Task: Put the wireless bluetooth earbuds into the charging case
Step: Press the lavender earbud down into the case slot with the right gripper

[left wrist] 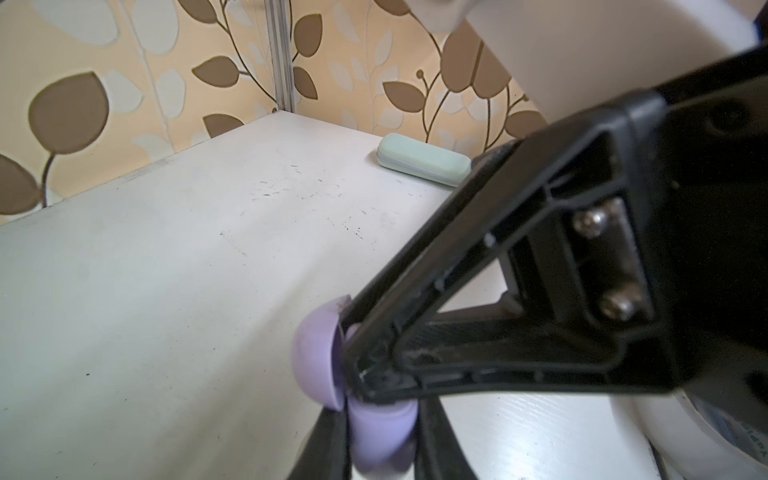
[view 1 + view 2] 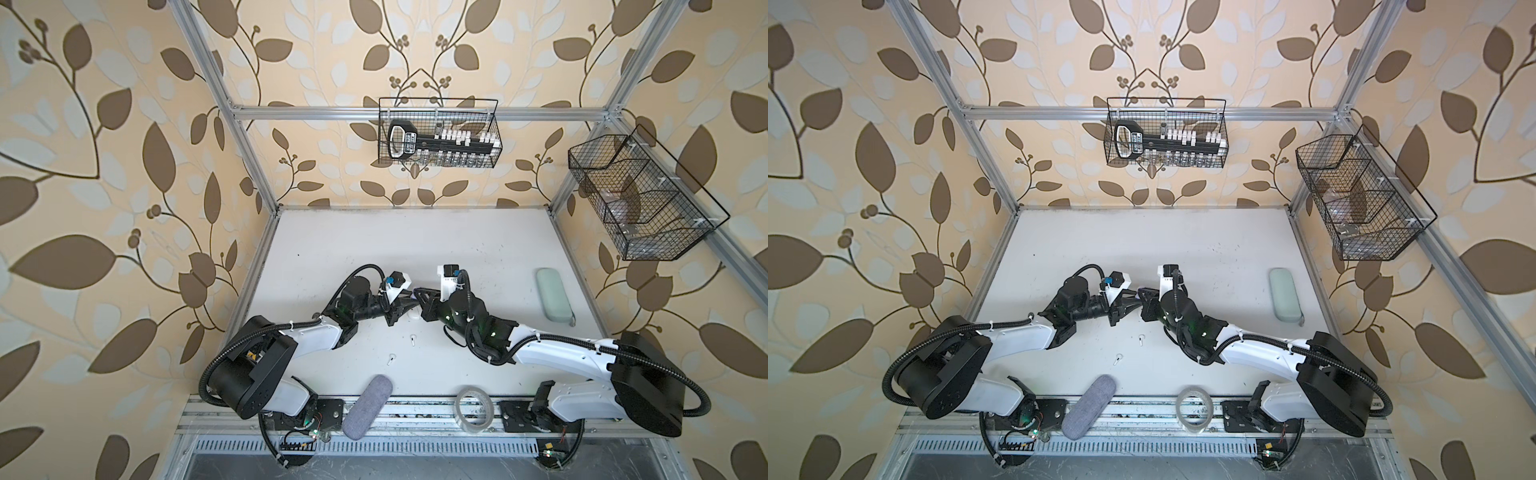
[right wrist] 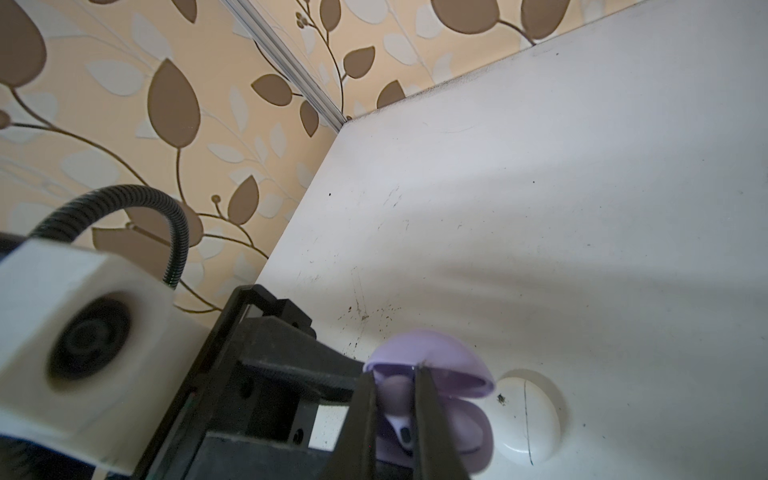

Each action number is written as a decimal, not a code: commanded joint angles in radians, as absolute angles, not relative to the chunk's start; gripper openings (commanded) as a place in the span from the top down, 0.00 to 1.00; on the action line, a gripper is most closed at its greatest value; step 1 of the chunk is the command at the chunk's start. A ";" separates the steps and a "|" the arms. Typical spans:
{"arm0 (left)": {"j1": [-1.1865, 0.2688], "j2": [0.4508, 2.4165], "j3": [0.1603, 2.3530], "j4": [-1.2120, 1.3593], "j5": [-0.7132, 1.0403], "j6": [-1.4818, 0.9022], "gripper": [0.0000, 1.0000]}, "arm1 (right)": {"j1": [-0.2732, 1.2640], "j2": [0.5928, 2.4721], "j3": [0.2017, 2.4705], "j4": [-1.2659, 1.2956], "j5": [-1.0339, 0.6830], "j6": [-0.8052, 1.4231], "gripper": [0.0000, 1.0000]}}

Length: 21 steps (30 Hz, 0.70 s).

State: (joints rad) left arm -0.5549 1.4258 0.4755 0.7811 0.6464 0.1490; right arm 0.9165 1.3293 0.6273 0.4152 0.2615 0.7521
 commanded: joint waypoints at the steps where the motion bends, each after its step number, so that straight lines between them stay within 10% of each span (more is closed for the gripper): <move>1: -0.549 1.389 0.495 0.866 0.670 0.148 1.00 | 0.930 1.348 0.626 0.400 0.238 0.767 0.89; 21: -0.542 1.390 0.494 0.876 0.672 0.144 1.00 | 0.942 1.365 0.615 0.408 0.245 0.772 0.88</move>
State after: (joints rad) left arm -0.5480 1.4254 0.4755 0.7780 0.6483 0.1486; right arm 0.9218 1.3430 0.6273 0.4309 0.2703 0.7601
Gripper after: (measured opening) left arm 0.223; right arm 0.120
